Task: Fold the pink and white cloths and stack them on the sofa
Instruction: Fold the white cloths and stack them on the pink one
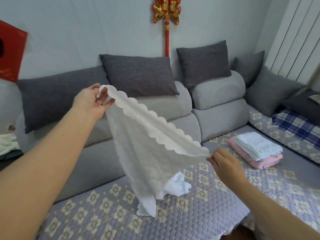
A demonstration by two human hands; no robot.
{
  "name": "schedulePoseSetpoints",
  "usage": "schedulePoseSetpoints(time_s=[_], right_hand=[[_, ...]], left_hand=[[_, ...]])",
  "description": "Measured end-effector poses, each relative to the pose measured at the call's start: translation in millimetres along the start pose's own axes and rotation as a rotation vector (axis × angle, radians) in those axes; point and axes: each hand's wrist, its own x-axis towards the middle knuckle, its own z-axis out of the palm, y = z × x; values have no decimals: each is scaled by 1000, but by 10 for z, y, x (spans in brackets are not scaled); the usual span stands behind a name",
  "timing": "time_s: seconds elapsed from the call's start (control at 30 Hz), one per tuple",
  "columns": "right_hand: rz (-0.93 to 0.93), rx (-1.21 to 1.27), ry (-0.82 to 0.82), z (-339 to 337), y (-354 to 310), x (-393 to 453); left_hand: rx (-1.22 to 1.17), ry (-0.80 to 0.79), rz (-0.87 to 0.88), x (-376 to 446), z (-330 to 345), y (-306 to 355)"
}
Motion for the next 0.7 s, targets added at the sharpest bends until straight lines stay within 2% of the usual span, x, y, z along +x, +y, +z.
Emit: schedulePoseSetpoints(time_s=[0.13,0.3,0.5,0.63,0.7], right_hand=[[-166,-31,-52,-229,90,224],[-225,-64,-228,-340,85,292],[-10,-47,-265,-298,192,180],[5,-11,-172,-409,179,252],[138,0,-82,-578,229,535]], left_hand=[[98,104,-24,108,-261,-58],[205,153,-92,184,-565,-206],[282,146,-182,249,-762,-416],[436,120,-234,271,-757,-471],[443,78,-242,311,-632,-410]])
